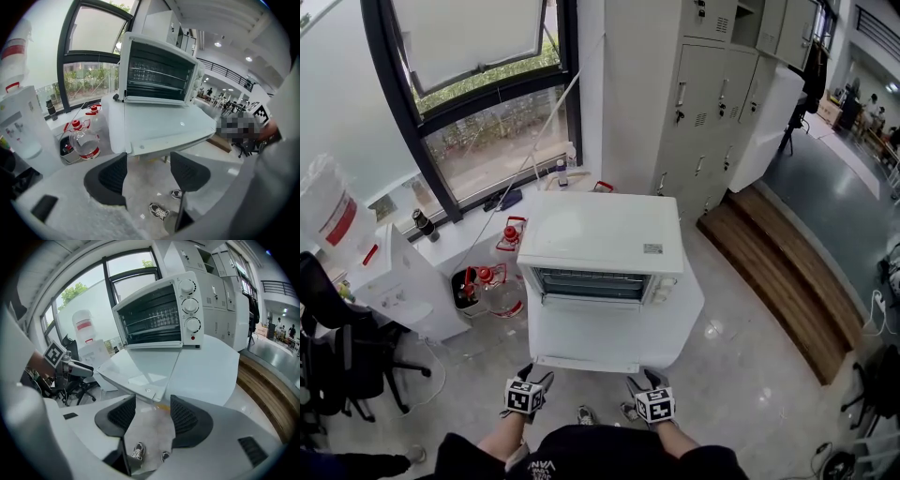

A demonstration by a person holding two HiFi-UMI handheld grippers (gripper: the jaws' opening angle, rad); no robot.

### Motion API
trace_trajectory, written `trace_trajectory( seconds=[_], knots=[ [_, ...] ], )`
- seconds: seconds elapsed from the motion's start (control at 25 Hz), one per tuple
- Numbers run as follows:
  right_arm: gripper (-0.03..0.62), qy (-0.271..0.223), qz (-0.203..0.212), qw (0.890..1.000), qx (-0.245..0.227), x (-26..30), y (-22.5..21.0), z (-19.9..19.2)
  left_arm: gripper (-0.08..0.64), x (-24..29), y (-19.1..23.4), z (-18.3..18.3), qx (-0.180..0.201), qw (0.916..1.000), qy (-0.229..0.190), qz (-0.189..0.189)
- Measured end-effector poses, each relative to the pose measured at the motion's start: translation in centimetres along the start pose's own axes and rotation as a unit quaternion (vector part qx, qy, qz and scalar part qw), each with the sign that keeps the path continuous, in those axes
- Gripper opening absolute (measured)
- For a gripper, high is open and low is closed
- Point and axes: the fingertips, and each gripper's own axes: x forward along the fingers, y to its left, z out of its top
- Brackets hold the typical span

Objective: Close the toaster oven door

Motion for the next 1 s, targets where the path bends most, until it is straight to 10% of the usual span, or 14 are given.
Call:
trace_trajectory(
  seconds=[1.0],
  knots=[
    [0.184, 0.010, 0.025, 1.000, 0.012, 0.6, 0.3, 1.1, 0.285, 0.9, 0.8, 0.8, -0.017, 0.9993, 0.006, 0.034]
  ],
)
